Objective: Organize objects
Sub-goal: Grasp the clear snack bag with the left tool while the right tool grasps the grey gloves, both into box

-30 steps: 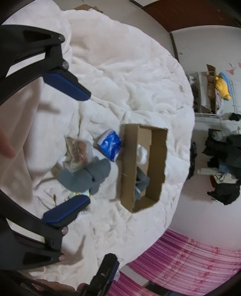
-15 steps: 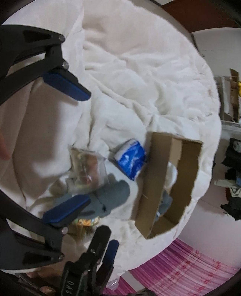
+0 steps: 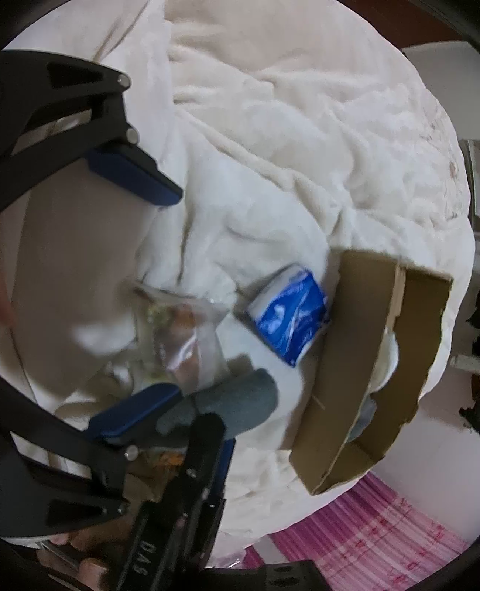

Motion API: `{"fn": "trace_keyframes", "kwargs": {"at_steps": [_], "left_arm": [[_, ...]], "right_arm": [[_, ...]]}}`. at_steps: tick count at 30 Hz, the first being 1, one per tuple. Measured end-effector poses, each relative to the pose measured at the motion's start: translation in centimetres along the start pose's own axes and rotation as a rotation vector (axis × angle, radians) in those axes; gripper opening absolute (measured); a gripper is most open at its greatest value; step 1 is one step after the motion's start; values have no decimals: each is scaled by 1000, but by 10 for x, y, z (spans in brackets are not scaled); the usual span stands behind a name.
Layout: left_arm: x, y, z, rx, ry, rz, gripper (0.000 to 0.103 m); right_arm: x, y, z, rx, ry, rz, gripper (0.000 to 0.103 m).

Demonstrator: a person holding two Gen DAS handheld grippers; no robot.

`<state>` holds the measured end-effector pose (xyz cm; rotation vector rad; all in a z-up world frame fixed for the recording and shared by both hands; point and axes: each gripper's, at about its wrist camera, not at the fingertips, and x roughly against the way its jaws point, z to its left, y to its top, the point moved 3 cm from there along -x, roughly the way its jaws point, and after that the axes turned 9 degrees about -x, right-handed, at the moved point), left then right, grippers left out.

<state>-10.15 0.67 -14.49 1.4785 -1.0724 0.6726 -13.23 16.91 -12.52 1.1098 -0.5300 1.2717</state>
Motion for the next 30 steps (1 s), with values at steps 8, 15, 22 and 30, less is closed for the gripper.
{"fn": "trace_keyframes", "kwargs": {"at_steps": [8, 15, 22, 30], "left_arm": [[-12, 2, -34, -131, -49, 66, 67], [3, -2, -38, -128, -38, 26, 53], [28, -5, -36, -105, -21, -42, 53], [61, -12, -16, -55, -14, -106, 53]], "right_arm": [[50, -8, -14, -56, 20, -111, 22], [96, -20, -18, -66, 19, -201, 6], [62, -18, -2, -16, -42, -104, 67], [-2, -24, 9, 54, -100, 53, 28]]}}
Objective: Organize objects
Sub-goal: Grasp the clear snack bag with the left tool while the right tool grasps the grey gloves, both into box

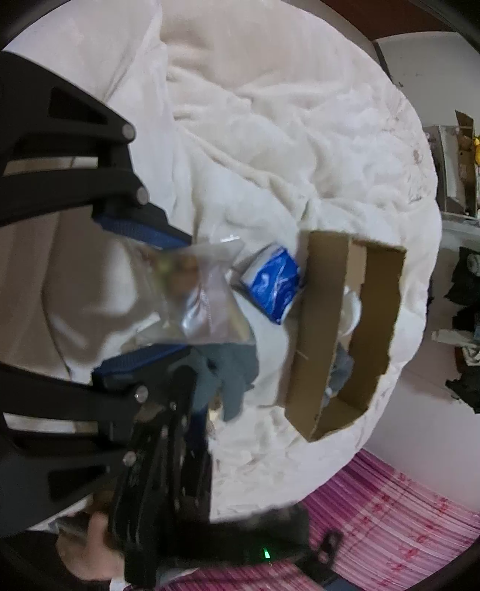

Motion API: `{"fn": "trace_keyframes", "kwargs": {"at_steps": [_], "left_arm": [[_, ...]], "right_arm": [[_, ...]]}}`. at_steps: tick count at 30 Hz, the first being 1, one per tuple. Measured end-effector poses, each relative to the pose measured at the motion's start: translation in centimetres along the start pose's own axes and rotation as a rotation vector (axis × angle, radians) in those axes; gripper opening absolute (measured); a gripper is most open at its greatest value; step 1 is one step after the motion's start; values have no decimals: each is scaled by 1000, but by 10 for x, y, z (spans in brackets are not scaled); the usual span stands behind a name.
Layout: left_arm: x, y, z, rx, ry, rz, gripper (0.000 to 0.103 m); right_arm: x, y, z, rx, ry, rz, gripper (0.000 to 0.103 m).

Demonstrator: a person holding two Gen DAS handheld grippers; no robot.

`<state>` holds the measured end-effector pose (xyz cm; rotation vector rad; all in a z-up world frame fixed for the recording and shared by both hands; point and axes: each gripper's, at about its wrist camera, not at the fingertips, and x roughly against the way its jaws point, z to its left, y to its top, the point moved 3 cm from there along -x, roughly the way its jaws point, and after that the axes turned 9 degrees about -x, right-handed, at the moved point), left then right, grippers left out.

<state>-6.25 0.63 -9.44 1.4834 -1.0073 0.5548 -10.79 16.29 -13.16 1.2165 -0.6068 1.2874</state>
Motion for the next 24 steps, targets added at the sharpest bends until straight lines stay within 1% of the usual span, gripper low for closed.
{"fn": "trace_keyframes", "kwargs": {"at_steps": [2, 6, 9, 12, 16, 19, 24], "left_arm": [[9, 1, 1, -4, 9, -23, 53], [37, 12, -2, -22, 15, -94, 53], [65, 25, -7, -50, 26, -163, 53], [84, 34, -9, -60, 25, -202, 53], [105, 48, -11, -68, 38, -245, 53], [116, 54, -11, -63, 46, -254, 53], [127, 62, -12, -65, 54, -275, 53]], "right_arm": [[6, 0, 0, 3, -5, -40, 23], [57, 1, 2, 2, -30, -209, 22], [99, -1, 0, -36, 21, -288, 22], [137, -7, -4, -54, 35, -352, 22], [178, -7, -4, -58, 27, -418, 22], [202, -8, 1, -44, 16, -455, 22], [226, -6, 7, -10, 8, -495, 22]]}}
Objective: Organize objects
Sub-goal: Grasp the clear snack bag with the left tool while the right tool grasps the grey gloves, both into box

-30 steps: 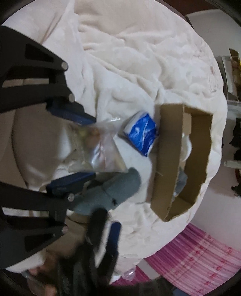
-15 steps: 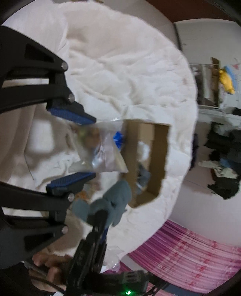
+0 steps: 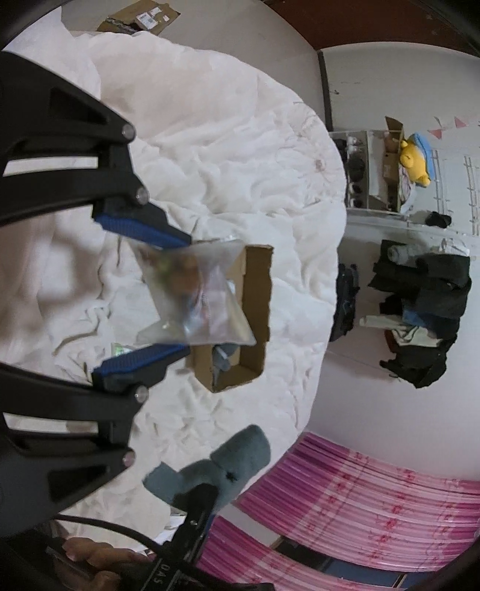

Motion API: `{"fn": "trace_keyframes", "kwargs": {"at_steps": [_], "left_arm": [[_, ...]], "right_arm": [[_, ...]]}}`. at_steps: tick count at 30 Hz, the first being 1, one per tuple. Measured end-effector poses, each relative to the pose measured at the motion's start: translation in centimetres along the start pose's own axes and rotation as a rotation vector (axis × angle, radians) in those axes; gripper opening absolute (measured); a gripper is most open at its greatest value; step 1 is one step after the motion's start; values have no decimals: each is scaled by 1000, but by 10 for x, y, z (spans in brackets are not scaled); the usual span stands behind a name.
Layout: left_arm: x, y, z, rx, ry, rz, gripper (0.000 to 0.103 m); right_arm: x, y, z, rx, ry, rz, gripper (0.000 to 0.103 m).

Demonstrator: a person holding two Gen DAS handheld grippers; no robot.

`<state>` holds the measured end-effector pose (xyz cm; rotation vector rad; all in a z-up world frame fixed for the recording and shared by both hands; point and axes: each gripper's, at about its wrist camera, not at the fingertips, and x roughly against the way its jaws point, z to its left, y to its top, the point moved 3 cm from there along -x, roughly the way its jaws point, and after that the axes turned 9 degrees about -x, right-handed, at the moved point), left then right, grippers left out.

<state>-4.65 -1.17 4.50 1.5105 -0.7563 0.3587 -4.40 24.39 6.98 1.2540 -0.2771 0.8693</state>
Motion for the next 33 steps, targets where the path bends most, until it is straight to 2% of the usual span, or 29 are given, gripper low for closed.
{"fn": "trace_keyframes", "kwargs": {"at_steps": [5, 9, 14, 22, 28, 33], "left_arm": [[-16, 10, 5, 1, 3, 9, 53], [-37, 30, 6, -23, -18, -12, 53], [-83, 55, 10, -49, -43, -47, 53], [-169, 55, 33, -5, -19, 7, 53], [-224, 42, 43, 12, 6, 83, 54], [-246, 31, 44, 16, -2, 148, 56]], "right_arm": [[-21, 10, -7, -1, -22, 1, 22], [-48, 22, -14, 21, -55, 4, 22], [-91, 41, -29, 19, -85, 11, 22], [-167, 60, -60, -22, -124, 57, 22], [-215, 50, -67, -16, -136, 116, 23], [-238, 38, -74, -21, -153, 157, 27]]}}
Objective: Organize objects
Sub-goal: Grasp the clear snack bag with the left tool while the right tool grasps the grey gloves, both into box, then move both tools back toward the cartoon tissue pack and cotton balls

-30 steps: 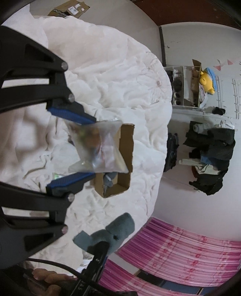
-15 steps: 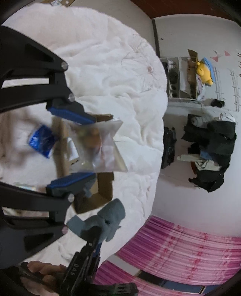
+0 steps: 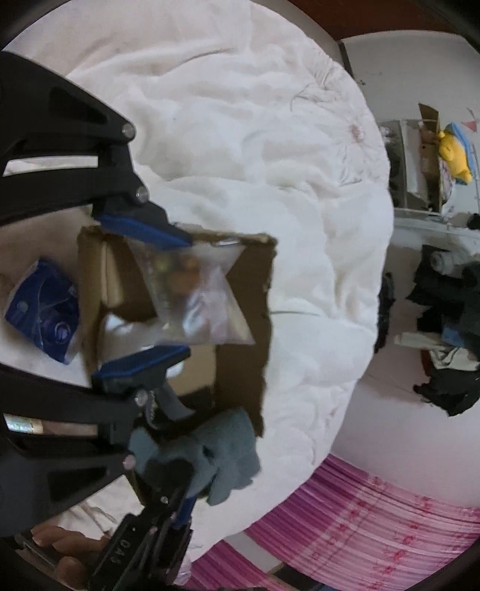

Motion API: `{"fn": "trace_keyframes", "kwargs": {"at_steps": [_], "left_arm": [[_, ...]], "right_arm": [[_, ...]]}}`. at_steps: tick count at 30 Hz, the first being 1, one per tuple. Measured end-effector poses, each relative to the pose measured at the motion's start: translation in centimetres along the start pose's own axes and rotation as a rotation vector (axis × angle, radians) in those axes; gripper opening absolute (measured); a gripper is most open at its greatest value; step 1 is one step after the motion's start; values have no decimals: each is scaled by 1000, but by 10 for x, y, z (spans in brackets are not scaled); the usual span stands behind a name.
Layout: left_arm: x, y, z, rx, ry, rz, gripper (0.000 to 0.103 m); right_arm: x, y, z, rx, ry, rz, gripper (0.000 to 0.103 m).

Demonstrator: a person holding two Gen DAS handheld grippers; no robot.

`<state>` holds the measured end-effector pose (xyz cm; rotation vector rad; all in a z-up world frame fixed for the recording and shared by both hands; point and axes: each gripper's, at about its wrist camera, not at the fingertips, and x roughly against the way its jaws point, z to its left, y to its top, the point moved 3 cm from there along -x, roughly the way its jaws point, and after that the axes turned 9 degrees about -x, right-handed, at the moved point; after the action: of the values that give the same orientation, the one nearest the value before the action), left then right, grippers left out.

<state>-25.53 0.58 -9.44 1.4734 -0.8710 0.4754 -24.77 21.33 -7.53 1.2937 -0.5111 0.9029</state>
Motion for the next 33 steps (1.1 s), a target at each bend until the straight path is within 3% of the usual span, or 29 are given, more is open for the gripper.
{"fn": "trace_keyframes", "kwargs": {"at_steps": [4, 6, 8, 10, 13, 21, 33], "left_arm": [[-9, -6, -4, -10, 10, 54, 61], [-3, -5, -6, -6, 3, 41, 67], [9, -3, -8, 0, 0, 9, 76], [26, -4, -11, -8, 35, -23, 93], [51, -8, -17, -20, 63, -64, 98], [132, -30, -34, 4, 49, -127, 100], [217, -71, -59, 26, 1, -157, 100]], "right_arm": [[-10, -7, -1, -7, 0, 32, 44], [-4, -10, 1, -1, 6, 17, 60], [8, -12, 3, 4, 13, -7, 65], [19, -13, 6, 5, 19, -26, 65], [37, -16, 8, 5, 21, -46, 66], [103, -33, 8, -22, 10, -93, 66], [196, -73, 20, 4, 9, -151, 66]]}}
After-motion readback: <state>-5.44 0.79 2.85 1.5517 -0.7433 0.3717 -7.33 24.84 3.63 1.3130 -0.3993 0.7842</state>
